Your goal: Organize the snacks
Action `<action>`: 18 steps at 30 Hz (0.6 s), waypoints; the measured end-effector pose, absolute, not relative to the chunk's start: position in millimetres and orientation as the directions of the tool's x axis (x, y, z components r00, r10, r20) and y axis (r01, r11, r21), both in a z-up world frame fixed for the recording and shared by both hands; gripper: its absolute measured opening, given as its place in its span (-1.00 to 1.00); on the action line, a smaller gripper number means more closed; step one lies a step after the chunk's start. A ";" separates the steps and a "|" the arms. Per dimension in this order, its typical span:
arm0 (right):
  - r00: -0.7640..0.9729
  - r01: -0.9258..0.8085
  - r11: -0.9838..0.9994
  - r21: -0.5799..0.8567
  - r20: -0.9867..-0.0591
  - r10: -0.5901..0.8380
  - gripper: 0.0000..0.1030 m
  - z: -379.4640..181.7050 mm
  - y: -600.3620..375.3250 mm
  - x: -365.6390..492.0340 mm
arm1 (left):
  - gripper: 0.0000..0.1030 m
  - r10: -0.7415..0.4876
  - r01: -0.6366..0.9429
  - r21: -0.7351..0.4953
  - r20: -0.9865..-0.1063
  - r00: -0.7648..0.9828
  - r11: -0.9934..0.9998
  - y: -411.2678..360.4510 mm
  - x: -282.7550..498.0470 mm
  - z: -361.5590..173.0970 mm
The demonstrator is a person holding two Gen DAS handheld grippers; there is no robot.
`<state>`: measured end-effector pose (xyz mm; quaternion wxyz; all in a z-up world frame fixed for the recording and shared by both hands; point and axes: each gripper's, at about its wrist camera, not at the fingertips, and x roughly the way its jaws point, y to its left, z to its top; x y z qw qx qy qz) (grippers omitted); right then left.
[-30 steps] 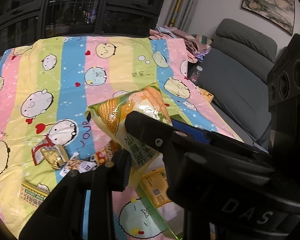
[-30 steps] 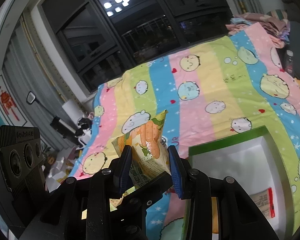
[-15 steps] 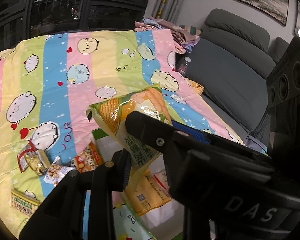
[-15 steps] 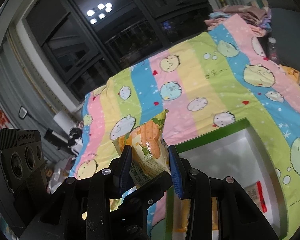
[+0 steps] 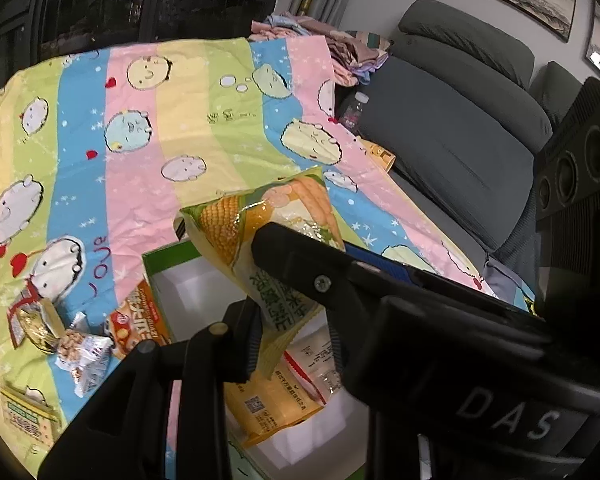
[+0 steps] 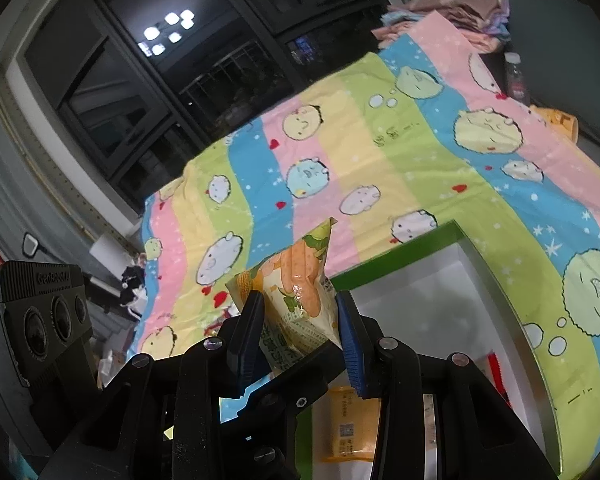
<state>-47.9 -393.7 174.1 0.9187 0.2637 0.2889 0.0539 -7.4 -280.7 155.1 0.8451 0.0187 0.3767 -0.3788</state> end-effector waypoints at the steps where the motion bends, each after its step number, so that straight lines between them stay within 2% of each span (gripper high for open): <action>1: 0.824 0.060 0.853 0.519 -0.507 0.251 -0.22 172.2 -395.4 -46.9 | -0.48 -0.625 0.653 -0.258 -0.657 0.422 0.712 -283.0 -5.9 152.8; 18: 0.791 0.096 0.837 0.538 -0.552 0.264 -0.22 152.7 -408.9 -39.9 | -0.48 -0.610 0.638 -0.282 -0.697 0.377 0.717 -295.2 1.8 134.7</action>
